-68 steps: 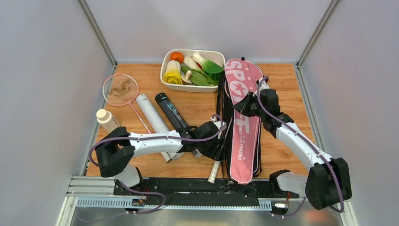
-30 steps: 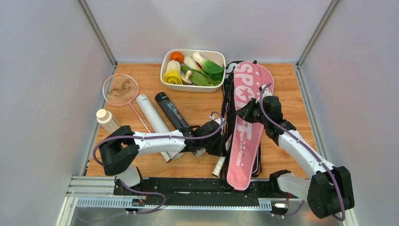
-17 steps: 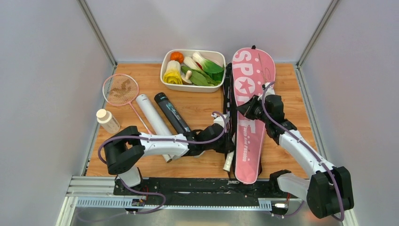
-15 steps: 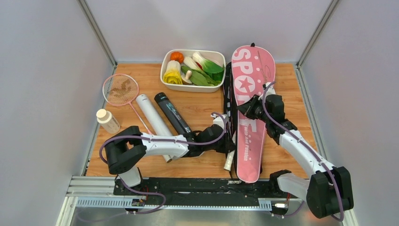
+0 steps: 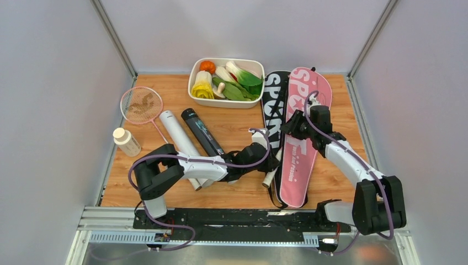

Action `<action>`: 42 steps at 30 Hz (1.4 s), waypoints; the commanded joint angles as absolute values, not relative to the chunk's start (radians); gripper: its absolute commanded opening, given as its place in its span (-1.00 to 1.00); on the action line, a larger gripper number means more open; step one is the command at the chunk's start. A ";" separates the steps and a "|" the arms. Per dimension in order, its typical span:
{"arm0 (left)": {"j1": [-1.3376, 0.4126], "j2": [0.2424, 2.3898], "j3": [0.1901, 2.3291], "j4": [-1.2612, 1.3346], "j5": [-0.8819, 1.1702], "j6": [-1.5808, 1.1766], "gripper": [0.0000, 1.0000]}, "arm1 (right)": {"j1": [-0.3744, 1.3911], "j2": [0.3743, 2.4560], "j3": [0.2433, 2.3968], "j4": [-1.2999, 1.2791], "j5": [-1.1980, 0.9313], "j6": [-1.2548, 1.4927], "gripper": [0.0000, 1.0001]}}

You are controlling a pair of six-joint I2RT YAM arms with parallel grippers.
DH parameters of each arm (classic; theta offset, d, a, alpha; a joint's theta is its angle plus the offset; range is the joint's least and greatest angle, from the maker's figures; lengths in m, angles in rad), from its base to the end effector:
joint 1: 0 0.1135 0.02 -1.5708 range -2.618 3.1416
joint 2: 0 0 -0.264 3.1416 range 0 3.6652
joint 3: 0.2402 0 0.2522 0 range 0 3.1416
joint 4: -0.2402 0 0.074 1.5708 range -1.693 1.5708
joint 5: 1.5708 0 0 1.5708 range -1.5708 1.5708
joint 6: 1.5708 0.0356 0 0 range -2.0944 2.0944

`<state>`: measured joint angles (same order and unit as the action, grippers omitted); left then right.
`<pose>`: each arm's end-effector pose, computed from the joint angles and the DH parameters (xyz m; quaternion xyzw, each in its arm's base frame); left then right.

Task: Pack up the badminton gear
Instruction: Place the racket in the racket bag.

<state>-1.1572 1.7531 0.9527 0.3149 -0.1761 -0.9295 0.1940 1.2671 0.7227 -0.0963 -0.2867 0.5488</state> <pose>0.1576 -0.3436 0.1882 0.0518 0.8527 -0.4066 0.3240 0.2614 0.0616 0.2252 0.0931 0.8821 0.2801 0.3673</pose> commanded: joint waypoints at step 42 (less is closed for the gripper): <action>-1.153 1.683 0.861 0.421 -0.321 -1.094 -1.00 | 0.394 1.166 0.847 -0.450 0.169 0.538 -1.00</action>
<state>-1.1519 1.7840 0.9226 0.3729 -0.1989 -1.0233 0.3916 1.2793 0.8639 -0.5110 0.1593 0.5003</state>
